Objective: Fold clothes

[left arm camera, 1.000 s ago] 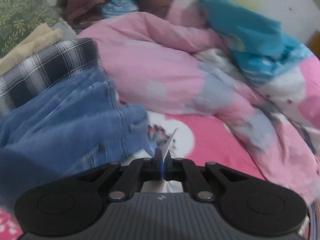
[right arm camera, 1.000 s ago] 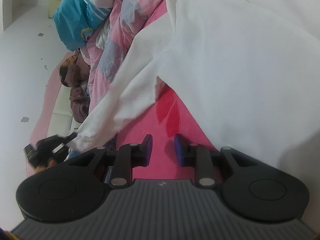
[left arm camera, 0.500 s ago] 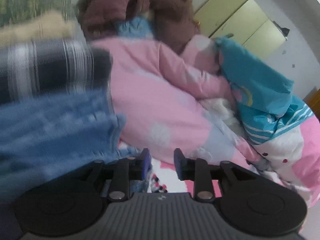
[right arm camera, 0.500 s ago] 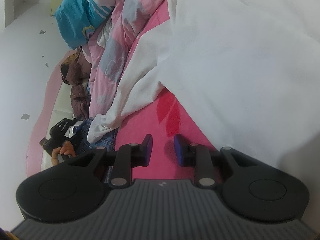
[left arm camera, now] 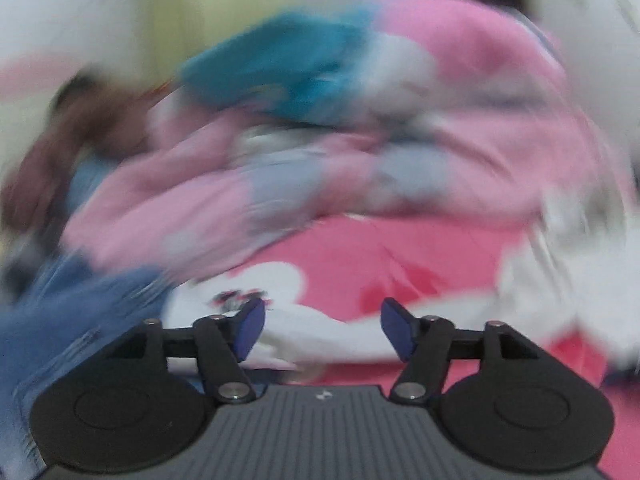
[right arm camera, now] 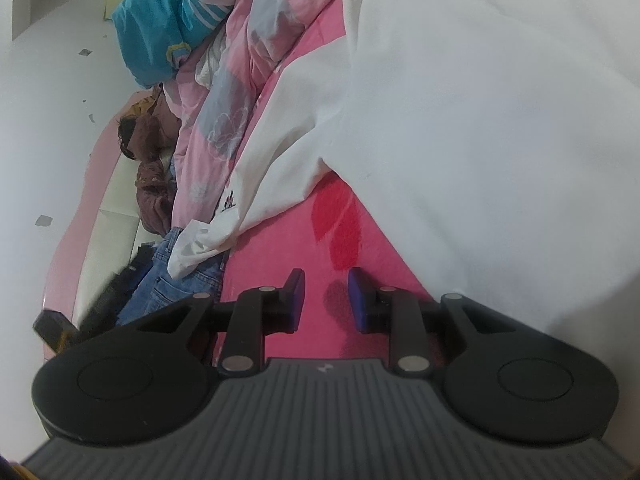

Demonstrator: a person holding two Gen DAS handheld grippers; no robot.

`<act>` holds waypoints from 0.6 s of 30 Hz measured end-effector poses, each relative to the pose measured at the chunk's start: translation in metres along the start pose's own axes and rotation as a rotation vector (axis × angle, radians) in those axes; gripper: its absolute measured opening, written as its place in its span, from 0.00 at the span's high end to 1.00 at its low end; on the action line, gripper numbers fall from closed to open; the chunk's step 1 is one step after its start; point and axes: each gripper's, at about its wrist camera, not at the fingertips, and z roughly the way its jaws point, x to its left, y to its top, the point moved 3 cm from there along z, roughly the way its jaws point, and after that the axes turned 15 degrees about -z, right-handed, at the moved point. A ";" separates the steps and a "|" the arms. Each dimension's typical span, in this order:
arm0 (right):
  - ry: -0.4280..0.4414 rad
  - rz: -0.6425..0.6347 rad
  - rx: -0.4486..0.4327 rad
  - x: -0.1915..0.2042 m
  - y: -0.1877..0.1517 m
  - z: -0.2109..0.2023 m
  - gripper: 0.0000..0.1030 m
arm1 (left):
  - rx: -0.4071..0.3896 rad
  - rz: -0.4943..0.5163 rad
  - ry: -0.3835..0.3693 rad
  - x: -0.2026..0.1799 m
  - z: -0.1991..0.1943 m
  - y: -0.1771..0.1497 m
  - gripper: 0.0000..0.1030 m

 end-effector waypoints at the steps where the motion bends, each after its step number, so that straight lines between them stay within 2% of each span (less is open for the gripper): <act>1: -0.001 -0.001 0.000 0.000 0.000 0.000 0.78 | 0.006 0.074 -0.011 -0.019 0.005 -0.007 0.33; 3: -0.001 -0.003 -0.001 0.000 0.000 0.000 0.78 | 0.030 0.180 -0.039 -0.050 0.018 -0.019 0.33; 4: 0.000 -0.005 -0.001 0.000 0.000 0.000 0.78 | 0.041 0.200 -0.045 -0.060 0.026 -0.023 0.33; 15: 0.023 -0.018 -0.001 -0.002 -0.001 0.000 0.78 | 0.164 0.098 -0.038 -0.094 0.115 -0.021 0.34; 18: 0.027 -0.021 -0.001 -0.002 -0.001 0.000 0.78 | 0.151 0.141 0.029 -0.094 0.132 -0.019 0.34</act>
